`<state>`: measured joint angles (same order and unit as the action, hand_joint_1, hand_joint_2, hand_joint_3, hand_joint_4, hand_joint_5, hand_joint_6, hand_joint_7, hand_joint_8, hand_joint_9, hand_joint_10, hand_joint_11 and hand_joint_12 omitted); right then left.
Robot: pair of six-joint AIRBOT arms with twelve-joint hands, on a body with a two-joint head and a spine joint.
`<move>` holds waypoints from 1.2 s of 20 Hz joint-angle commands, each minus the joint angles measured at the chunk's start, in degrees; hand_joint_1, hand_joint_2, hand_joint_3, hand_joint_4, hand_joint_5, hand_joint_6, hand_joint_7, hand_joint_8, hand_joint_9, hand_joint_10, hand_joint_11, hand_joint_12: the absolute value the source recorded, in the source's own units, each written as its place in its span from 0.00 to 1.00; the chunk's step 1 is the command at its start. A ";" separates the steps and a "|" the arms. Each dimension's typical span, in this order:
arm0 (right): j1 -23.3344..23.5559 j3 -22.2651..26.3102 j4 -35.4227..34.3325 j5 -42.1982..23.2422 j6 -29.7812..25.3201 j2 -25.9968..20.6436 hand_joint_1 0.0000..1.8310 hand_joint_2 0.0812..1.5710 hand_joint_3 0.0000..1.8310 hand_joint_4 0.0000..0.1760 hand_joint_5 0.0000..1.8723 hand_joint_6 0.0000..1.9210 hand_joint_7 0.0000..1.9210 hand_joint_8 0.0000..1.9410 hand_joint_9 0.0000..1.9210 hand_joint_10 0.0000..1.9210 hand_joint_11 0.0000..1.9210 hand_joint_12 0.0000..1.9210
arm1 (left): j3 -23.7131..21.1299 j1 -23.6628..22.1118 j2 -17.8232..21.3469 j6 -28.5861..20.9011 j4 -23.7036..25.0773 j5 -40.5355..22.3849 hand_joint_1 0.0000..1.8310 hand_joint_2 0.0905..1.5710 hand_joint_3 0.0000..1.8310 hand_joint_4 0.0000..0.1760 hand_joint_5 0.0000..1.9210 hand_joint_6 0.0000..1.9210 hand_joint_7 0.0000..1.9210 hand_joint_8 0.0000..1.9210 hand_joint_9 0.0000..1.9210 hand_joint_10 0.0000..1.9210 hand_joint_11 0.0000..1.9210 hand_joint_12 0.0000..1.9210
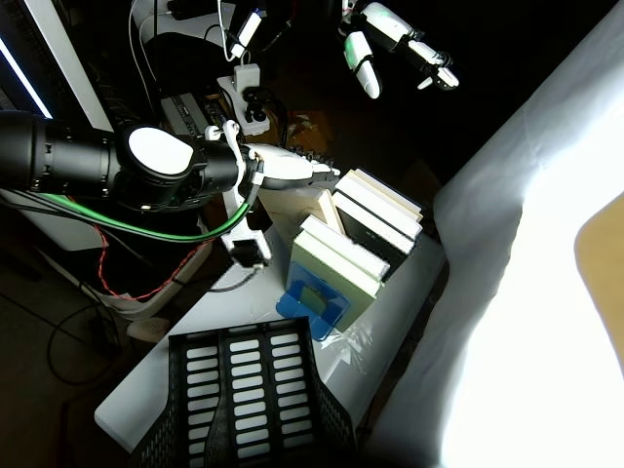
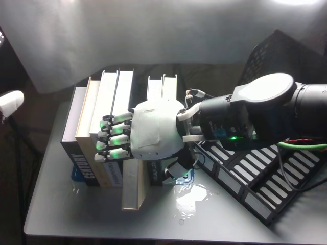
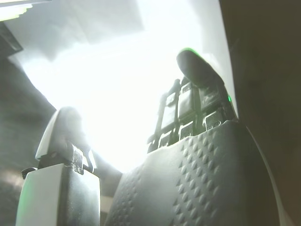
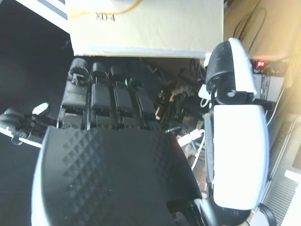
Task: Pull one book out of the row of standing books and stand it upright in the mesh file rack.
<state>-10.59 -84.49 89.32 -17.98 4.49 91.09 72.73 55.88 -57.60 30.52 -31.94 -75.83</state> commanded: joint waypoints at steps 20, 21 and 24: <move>-1.17 -3.92 13.83 1.18 -7.06 6.12 0.35 0.65 0.00 0.00 0.00 0.00 0.00 0.00 0.00 0.00 0.00 0.00 | 0.24 0.87 1.40 -0.16 -1.96 -9.78 0.18 0.82 0.00 0.00 0.00 0.00 0.00 0.00 0.00 0.00 0.00 1.00; -1.18 -4.41 14.09 1.18 -7.06 6.47 0.38 0.65 0.00 0.00 0.00 0.00 0.00 0.00 0.00 0.00 0.00 0.00 | 0.23 1.00 1.57 -0.16 -2.22 -9.93 0.18 0.82 0.00 0.00 0.00 0.00 0.00 0.00 0.00 0.00 0.00 1.00; -1.20 -5.04 14.19 1.20 -7.30 6.72 0.42 0.64 0.00 0.00 0.00 0.00 0.00 0.00 0.00 0.00 0.00 0.00 | 0.33 0.60 1.69 -0.16 -2.08 -10.01 0.22 0.81 0.00 0.00 0.04 0.03 0.08 0.14 0.00 0.42 0.00 1.00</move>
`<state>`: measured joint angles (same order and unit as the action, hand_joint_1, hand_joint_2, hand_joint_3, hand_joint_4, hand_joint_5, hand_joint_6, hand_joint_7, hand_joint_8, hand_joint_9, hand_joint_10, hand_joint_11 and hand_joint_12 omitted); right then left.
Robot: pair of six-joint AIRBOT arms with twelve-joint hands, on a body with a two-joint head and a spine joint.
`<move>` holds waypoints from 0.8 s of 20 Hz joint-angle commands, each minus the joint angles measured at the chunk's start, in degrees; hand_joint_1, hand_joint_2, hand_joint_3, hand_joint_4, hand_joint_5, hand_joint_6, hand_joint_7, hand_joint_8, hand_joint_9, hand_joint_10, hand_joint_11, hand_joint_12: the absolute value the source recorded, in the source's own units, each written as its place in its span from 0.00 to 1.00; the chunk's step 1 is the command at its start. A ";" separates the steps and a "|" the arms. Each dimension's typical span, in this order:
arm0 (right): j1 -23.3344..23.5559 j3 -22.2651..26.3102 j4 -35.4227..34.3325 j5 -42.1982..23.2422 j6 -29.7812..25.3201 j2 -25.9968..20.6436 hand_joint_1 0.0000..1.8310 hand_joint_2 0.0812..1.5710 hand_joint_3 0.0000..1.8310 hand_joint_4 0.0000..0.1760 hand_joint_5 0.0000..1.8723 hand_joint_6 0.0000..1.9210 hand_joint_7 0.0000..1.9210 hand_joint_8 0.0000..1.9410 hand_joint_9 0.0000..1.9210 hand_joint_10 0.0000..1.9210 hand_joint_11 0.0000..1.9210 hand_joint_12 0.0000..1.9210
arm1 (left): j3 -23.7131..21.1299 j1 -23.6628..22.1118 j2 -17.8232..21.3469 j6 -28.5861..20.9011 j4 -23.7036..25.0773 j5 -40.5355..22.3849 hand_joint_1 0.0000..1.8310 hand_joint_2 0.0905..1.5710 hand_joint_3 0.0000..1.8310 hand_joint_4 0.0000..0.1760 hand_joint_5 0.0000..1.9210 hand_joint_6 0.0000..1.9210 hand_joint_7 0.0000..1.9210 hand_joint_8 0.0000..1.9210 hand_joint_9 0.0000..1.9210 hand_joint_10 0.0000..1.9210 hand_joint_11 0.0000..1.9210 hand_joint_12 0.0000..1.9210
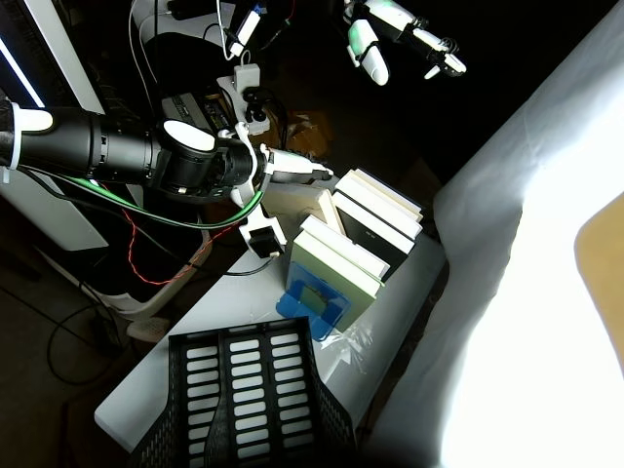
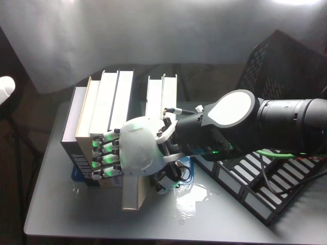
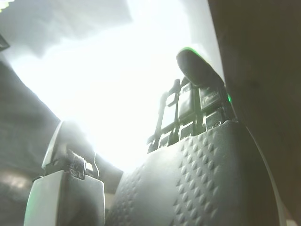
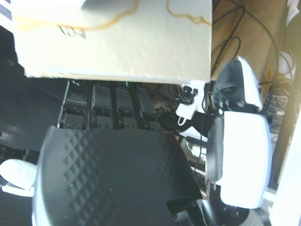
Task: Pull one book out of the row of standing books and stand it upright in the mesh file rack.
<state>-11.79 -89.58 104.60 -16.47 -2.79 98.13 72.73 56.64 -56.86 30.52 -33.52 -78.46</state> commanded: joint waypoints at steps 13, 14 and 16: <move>-0.82 -0.99 -0.51 0.48 -0.03 1.18 0.45 0.70 0.01 0.00 0.07 0.01 0.08 0.02 0.03 0.01 0.00 0.08 | -0.08 0.39 1.13 -0.16 -1.09 -8.90 0.14 0.85 0.00 0.00 0.00 0.00 0.00 0.00 0.00 0.00 0.00 0.01; -1.00 -1.21 -0.46 0.48 -0.03 1.42 0.45 0.70 0.01 0.00 0.07 0.01 0.08 0.02 0.03 0.01 0.00 0.08 | -0.10 0.39 1.16 -0.16 -1.09 -8.95 0.14 0.85 0.00 0.00 0.00 0.00 0.00 0.00 0.00 0.00 0.00 0.01; -1.96 -2.40 -0.36 0.54 -0.55 2.54 0.58 0.76 0.00 0.00 0.40 0.56 0.47 0.26 0.34 0.53 0.17 0.93 | -0.11 0.37 1.18 -0.16 -1.06 -9.00 0.14 0.85 0.00 0.00 0.00 0.00 0.00 0.00 0.00 0.00 0.00 0.00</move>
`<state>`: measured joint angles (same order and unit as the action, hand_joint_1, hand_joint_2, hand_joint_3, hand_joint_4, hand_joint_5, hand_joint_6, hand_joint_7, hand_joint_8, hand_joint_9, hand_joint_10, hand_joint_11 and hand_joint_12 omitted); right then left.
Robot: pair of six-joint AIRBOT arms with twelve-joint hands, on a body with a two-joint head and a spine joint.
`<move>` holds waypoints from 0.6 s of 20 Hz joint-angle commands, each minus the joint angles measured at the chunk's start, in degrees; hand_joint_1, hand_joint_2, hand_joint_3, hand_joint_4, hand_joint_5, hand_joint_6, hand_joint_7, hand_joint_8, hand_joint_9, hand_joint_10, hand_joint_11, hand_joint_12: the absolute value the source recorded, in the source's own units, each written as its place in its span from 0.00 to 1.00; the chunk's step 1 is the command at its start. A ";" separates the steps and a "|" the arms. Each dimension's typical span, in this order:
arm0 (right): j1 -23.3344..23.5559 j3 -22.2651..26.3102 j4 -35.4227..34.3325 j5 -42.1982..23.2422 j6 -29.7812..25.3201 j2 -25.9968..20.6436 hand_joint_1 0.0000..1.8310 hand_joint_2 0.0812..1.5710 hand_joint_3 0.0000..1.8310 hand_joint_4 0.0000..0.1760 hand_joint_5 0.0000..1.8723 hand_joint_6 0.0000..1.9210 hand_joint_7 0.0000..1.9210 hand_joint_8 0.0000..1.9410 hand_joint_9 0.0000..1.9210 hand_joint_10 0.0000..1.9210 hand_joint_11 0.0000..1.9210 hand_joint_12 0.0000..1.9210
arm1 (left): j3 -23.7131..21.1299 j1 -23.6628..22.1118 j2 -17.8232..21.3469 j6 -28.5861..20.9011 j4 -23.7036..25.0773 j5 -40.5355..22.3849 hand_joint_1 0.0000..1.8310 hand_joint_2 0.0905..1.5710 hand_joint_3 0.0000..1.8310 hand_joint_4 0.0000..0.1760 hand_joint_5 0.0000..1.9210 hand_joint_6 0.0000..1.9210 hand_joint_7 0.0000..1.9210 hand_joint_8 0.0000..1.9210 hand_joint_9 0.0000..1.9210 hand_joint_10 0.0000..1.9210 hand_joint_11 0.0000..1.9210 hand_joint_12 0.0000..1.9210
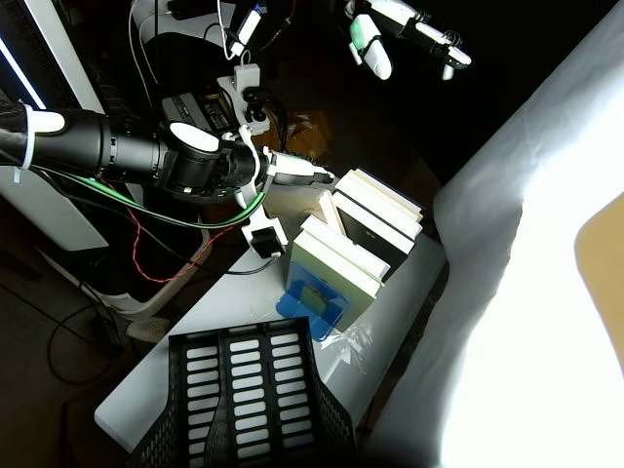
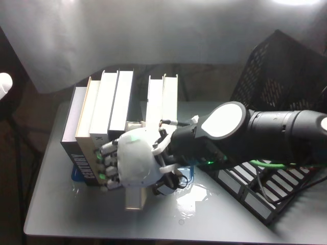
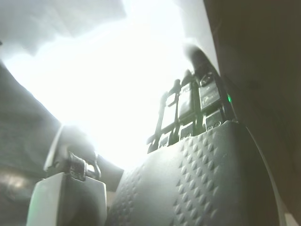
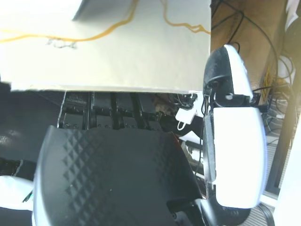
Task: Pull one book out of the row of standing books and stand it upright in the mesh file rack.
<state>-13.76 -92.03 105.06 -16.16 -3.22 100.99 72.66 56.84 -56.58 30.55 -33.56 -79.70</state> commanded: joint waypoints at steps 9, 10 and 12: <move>-0.11 -1.72 1.80 0.21 -4.49 -0.10 0.74 0.74 0.00 0.00 0.43 0.66 0.51 0.59 0.38 0.70 0.32 0.97 | -0.20 0.38 1.15 -0.18 -0.88 -7.89 0.14 0.83 0.00 0.00 0.00 0.00 0.00 0.00 0.00 0.00 0.00 0.00; -0.11 -1.72 1.80 0.18 -4.55 -0.10 0.73 0.75 0.00 0.00 0.41 0.69 0.48 0.63 0.35 0.74 0.26 0.99 | -0.25 0.41 1.21 -0.18 -0.88 -7.91 0.14 0.83 0.00 0.00 0.00 0.00 0.00 0.00 0.00 0.00 0.00 0.00; -0.11 -1.89 1.81 -0.11 -4.72 -0.11 0.65 0.75 0.00 0.00 0.43 0.73 0.45 0.58 0.34 0.64 0.20 0.95 | -0.38 0.66 1.27 -0.18 -0.96 -8.07 0.14 0.84 0.00 0.00 0.00 0.00 0.00 0.00 0.00 0.00 0.00 0.00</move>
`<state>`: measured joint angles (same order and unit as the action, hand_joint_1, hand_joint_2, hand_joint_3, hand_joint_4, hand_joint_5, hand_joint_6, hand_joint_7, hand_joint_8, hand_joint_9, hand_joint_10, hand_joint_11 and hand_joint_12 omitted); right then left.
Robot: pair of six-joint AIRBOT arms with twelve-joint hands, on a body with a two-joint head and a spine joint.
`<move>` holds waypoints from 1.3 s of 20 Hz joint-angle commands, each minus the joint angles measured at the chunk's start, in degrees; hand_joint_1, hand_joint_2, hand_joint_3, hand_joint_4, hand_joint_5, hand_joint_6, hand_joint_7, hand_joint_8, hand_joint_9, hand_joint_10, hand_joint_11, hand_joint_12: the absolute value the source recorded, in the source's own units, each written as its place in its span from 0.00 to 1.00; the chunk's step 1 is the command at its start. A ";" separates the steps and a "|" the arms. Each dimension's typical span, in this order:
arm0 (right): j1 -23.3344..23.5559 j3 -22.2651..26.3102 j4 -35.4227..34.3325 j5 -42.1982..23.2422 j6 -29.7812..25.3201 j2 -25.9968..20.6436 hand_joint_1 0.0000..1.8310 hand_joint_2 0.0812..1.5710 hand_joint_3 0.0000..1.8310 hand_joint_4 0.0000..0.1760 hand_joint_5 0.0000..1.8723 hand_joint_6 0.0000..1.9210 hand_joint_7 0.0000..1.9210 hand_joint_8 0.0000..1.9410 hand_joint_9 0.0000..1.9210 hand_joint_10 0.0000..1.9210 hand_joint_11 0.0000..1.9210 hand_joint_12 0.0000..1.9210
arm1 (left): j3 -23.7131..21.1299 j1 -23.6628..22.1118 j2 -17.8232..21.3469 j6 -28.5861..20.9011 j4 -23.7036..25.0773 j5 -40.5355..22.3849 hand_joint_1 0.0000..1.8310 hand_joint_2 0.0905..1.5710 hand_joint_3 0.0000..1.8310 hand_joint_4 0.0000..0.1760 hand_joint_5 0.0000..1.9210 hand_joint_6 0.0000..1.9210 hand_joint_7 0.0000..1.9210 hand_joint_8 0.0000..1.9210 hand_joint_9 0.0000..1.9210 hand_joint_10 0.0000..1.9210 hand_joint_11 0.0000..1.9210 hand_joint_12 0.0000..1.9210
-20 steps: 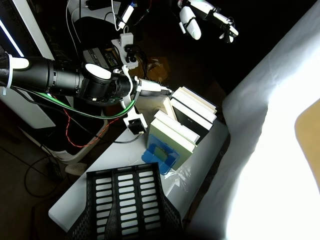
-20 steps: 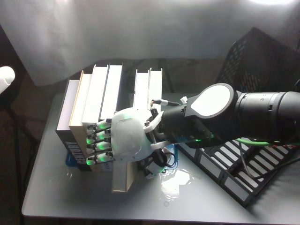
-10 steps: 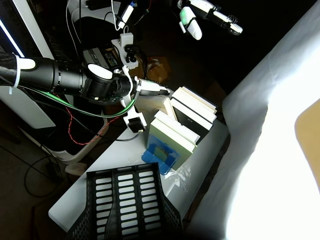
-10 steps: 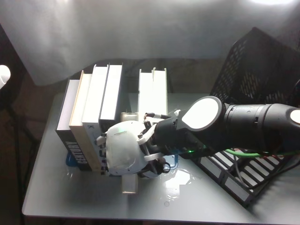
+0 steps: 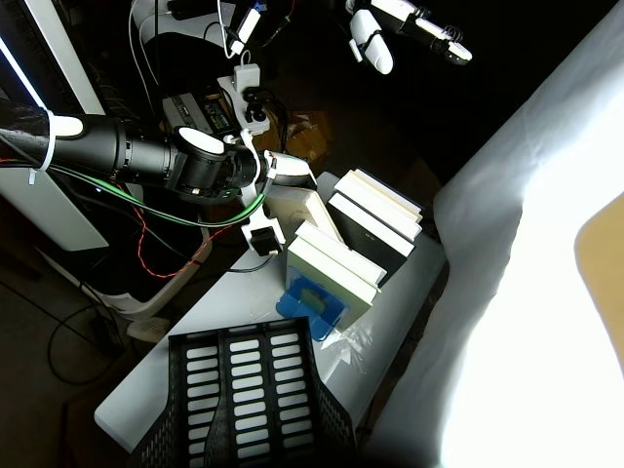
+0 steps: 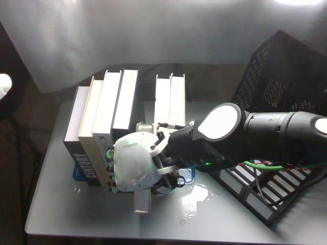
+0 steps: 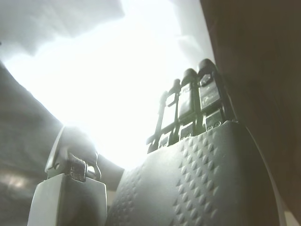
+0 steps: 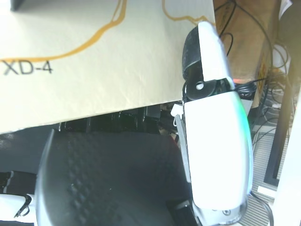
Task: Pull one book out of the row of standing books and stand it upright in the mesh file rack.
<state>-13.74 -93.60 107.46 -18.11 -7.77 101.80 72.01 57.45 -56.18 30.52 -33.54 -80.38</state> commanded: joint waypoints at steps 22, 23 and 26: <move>6.26 7.50 -0.08 -6.39 -7.22 -10.42 0.73 0.76 0.00 0.00 0.42 0.67 0.43 0.64 0.35 0.79 0.28 0.95 | -1.22 0.70 2.12 -0.16 -1.15 -7.96 0.13 0.82 0.00 0.09 0.00 0.00 0.00 0.00 0.00 0.00 0.00 0.00; 6.94 8.16 -0.07 -6.74 -7.22 -11.30 0.74 0.75 0.00 0.00 0.41 0.66 0.44 0.61 0.37 0.78 0.28 0.92 | -1.24 0.61 2.12 -0.16 -1.11 -8.00 0.12 0.83 0.00 0.05 0.00 0.00 0.00 0.00 0.00 0.00 0.00 0.00; 8.45 9.18 -0.12 -7.79 -7.23 -12.86 0.74 0.75 0.00 0.00 0.40 0.64 0.45 0.62 0.41 0.77 0.31 0.89 | -1.24 0.48 2.14 -0.16 -1.00 -8.02 0.10 0.84 0.00 0.15 0.00 0.00 0.00 0.00 0.00 0.00 0.00 0.00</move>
<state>-5.63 -84.33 108.49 -26.96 -15.14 89.73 70.61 58.13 -54.83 30.52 -33.65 -80.68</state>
